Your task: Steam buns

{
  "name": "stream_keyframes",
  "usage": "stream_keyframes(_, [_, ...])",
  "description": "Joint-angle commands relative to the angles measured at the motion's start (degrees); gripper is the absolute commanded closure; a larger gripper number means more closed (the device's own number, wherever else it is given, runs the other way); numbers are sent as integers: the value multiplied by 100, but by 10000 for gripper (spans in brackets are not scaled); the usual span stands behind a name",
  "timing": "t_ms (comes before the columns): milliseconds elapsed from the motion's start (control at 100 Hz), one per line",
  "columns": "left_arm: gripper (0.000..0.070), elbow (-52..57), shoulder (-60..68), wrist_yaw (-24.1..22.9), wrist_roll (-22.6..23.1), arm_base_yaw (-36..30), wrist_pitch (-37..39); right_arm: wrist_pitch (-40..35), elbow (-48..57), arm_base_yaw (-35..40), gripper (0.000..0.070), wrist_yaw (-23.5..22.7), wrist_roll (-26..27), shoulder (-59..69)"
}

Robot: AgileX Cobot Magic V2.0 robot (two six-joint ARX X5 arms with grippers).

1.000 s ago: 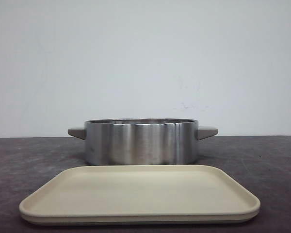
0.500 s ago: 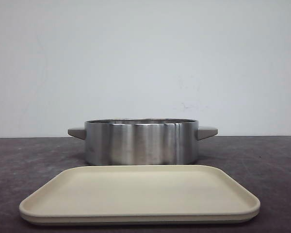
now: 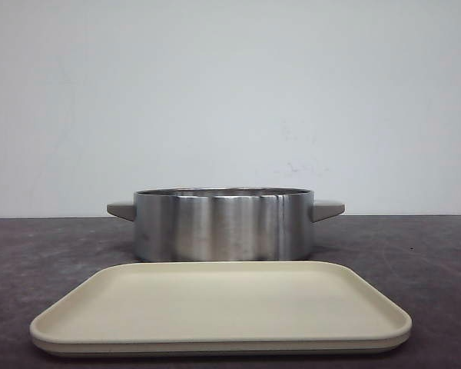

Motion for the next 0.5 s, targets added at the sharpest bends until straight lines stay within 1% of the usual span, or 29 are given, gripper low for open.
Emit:
stream_keyframes(0, [684, -107, -15, -2, 133, 17, -52, 35, -17, -2, 690, 15, -39, 0])
stream_keyframes(130, [684, -105, -13, 0, -118, 48, -22, 35, -17, -2, 690, 15, -39, 0])
stream_keyframes(490, [684, -105, -13, 0, -114, 48, -20, 35, -17, -2, 690, 15, -39, 0])
